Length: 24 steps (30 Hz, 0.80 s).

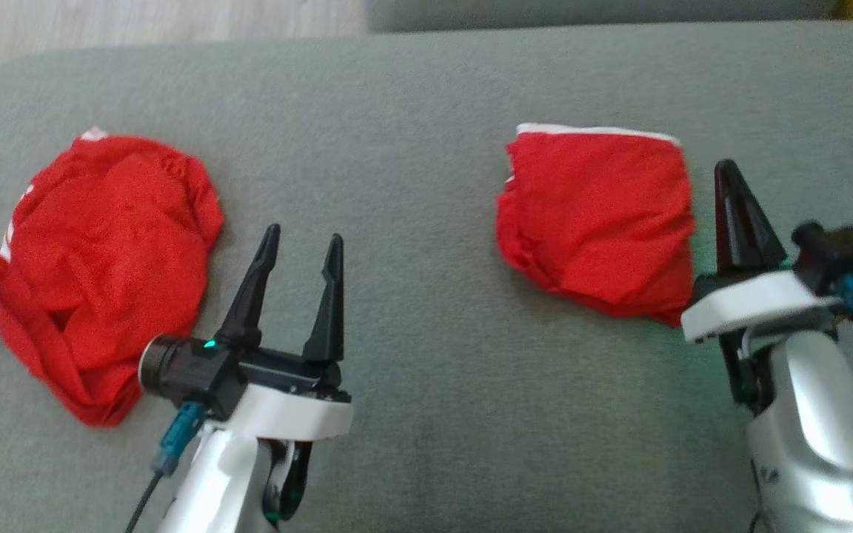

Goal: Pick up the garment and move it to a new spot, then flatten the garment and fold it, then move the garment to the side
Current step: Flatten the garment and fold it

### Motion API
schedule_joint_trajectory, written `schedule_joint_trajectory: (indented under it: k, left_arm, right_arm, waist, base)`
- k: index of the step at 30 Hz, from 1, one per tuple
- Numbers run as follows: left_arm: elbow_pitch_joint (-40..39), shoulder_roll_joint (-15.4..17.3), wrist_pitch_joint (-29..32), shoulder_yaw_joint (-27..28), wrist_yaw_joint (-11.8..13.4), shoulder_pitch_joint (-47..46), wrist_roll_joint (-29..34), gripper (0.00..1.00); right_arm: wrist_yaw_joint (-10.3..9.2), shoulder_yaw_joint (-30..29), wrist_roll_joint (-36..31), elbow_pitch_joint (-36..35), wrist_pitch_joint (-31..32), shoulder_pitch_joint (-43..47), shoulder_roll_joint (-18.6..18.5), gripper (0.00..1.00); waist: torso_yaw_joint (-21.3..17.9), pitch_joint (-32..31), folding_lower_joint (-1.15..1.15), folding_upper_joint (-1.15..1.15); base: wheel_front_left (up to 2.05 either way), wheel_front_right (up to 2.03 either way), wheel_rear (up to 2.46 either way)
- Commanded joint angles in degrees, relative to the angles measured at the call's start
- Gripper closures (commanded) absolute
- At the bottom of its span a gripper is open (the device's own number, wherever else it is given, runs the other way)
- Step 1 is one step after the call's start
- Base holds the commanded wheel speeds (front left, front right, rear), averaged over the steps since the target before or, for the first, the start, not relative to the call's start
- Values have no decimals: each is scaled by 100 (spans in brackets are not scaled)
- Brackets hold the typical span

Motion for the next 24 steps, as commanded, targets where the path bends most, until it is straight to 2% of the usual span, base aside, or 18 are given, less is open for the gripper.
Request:
schedule_joint_trajectory:
  k: [1,3,11,15,18,24]
  left_arm:
    - [-191,23,-36,56,-3,-290,-16,0]
    - [-185,23,-36,22,1,-334,-30,0]
    - [-181,22,-36,-185,74,-552,-168,0]
    - [-157,22,-36,-213,99,-587,-198,0]
    - [-149,22,-36,-221,107,-593,-210,0]
    - [-138,22,-36,-289,132,-607,-263,0]
  right_arm:
    - [-4,114,-37,176,83,-411,-99,100]
    - [-4,90,-32,360,131,-529,-123,100]
    - [-4,-351,-162,1996,444,-1273,-323,100]
    - [-4,-319,-211,2354,137,-1537,-306,100]
    - [-4,-117,-220,2360,-85,-1756,-195,100]
    - [-4,772,17,2661,-143,-2012,30,100]
  waist:
    - [315,311,-1,0]
    - [380,364,-1,0]
    - [757,619,-1,0]
    - [821,643,-1,0]
    - [843,636,-1,0]
    - [950,593,-1,0]
  base:
    - [0,0,0]
    - [0,0,0]
    - [0,0,0]
    - [0,0,0]
    - [0,0,0]
    - [0,0,0]
